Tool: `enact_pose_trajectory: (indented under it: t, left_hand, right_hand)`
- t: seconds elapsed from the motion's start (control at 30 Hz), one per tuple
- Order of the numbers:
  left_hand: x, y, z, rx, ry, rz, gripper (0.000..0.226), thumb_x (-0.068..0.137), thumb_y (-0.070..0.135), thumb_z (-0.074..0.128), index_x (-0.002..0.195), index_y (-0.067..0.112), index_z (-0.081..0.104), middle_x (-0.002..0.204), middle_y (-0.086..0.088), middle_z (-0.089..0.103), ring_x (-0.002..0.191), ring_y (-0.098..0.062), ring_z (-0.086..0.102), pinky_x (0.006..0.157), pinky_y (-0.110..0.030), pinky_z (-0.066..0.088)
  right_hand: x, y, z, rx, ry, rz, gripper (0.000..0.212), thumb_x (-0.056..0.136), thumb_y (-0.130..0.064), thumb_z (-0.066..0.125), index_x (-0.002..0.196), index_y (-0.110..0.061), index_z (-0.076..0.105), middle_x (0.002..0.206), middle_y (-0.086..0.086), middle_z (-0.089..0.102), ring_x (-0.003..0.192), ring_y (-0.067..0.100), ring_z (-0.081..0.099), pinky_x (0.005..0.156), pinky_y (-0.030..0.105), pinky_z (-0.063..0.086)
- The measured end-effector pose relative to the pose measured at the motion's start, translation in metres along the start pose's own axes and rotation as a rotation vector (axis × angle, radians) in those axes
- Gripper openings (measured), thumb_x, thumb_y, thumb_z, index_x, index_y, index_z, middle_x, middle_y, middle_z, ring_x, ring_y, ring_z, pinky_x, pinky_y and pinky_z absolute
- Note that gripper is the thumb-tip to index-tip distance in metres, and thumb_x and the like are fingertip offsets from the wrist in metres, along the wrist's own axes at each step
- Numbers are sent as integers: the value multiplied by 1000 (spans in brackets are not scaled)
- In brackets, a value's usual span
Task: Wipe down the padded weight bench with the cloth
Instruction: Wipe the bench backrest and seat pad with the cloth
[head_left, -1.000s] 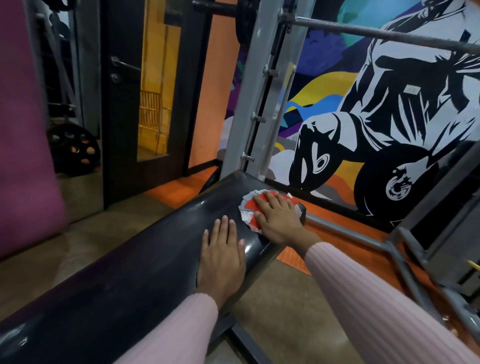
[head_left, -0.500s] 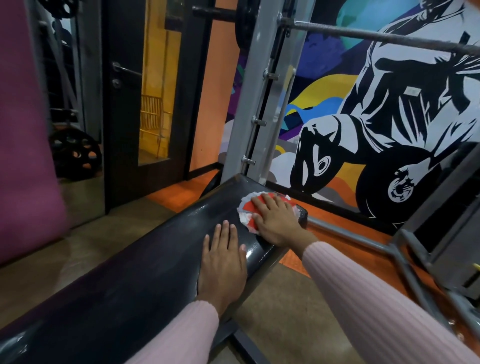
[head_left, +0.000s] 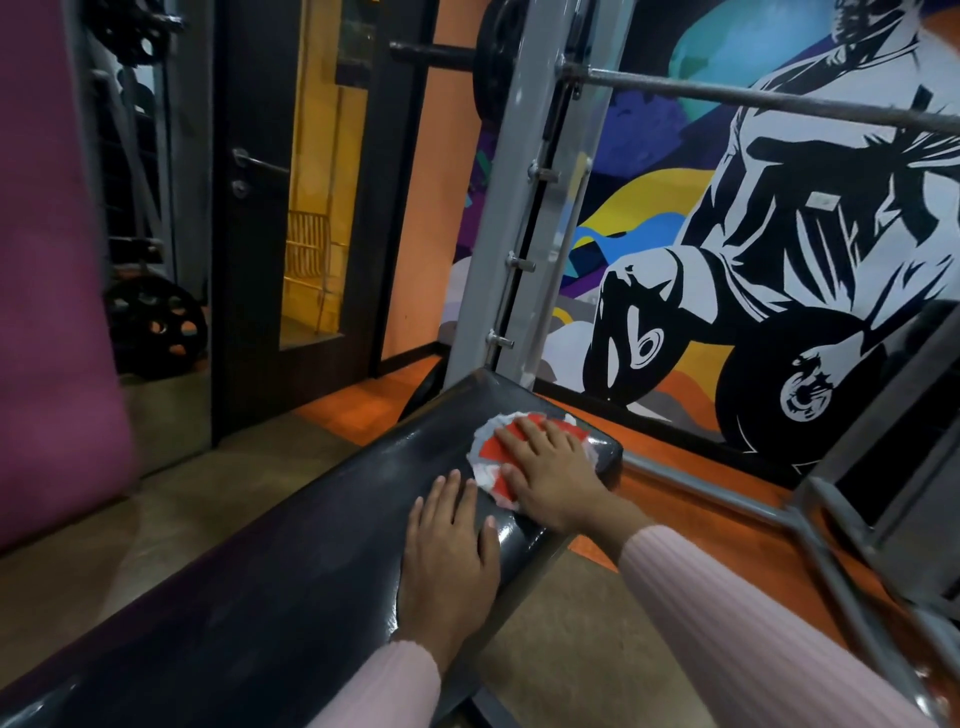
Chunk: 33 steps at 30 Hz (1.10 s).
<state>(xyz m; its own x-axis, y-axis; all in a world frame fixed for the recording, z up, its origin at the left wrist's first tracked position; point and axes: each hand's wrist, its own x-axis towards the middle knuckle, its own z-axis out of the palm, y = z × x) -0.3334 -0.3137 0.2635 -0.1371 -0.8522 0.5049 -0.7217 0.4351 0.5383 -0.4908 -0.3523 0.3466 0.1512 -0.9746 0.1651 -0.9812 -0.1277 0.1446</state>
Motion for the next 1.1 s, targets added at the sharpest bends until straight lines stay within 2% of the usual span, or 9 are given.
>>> enact_pose_trajectory:
  t: [0.1, 0.23, 0.33, 0.57, 0.7, 0.8, 0.9, 1.0, 1.1]
  left_hand:
    - [3, -4, -1, 12, -7, 45, 67, 90, 47, 9, 144, 16, 35, 153, -3, 28, 143, -14, 18, 114, -31, 6]
    - [2, -10, -2, 84, -65, 108, 74, 87, 44, -5, 147, 14, 24, 156, -5, 19, 144, -17, 13, 116, -35, 9]
    - [3, -8, -7, 116, -55, 111, 70, 89, 42, -1, 146, 13, 30, 154, -7, 26, 143, -19, 20, 116, -37, 19]
    - [6, -24, -16, 10, -82, 170, 67, 90, 55, 15, 146, 23, 29, 154, 4, 24, 142, -8, 15, 114, -22, 9]
    - [9, -36, -16, -118, -91, 201, 69, 86, 59, 18, 144, 24, 35, 151, 12, 26, 139, 1, 13, 112, -18, 9]
    - [10, -41, -17, -161, -77, 234, 60, 91, 50, 20, 142, 22, 38, 150, 13, 27, 135, 7, 11, 114, -17, 11]
    - [5, -42, -16, -143, -29, 255, 57, 94, 42, 19, 140, 18, 42, 149, 7, 34, 135, 5, 14, 110, -10, 5]
    - [2, -42, -15, -155, 9, 252, 52, 94, 35, 25, 134, 13, 50, 144, 1, 44, 135, -3, 27, 112, -18, 15]
    - [0, -42, -13, -141, 27, 247, 54, 94, 35, 22, 135, 14, 50, 144, 1, 44, 136, -9, 32, 113, -19, 14]
  right_hand:
    - [-14, 19, -7, 56, -25, -101, 56, 99, -51, 23, 151, -38, 9, 162, -5, 7, 148, 21, 3, 119, 48, 4]
    - [13, 29, -10, 21, -45, 89, 61, 95, -54, 18, 152, -34, 12, 162, 0, 11, 148, 26, 9, 119, 48, 9]
    - [27, 5, -7, -3, -64, 150, 58, 99, -49, 21, 153, -31, 7, 162, 3, 6, 148, 31, 3, 119, 50, 5]
    - [-12, 34, -15, 60, -111, -130, 56, 98, -52, 23, 151, -39, 10, 162, -6, 5, 148, 18, 1, 119, 51, 4]
    - [29, 42, -9, 28, -78, 10, 57, 96, -47, 25, 150, -34, 19, 161, 0, 14, 148, 27, 11, 118, 51, 13]
    - [49, 17, -3, -30, -92, 109, 57, 98, -50, 21, 151, -35, 9, 162, 1, 7, 148, 30, 6, 119, 51, 8]
    - [25, 5, -3, -48, -49, -26, 61, 93, -57, 13, 151, -39, 6, 162, -2, 6, 148, 26, 5, 119, 48, 6]
    - [-6, 25, -5, 43, -39, -172, 69, 85, -69, 5, 150, -43, 10, 161, -9, 9, 148, 16, 4, 120, 46, 6]
    - [0, 48, -4, 9, -31, -57, 68, 87, -67, 7, 150, -41, 13, 161, -8, 11, 149, 18, 6, 119, 48, 11]
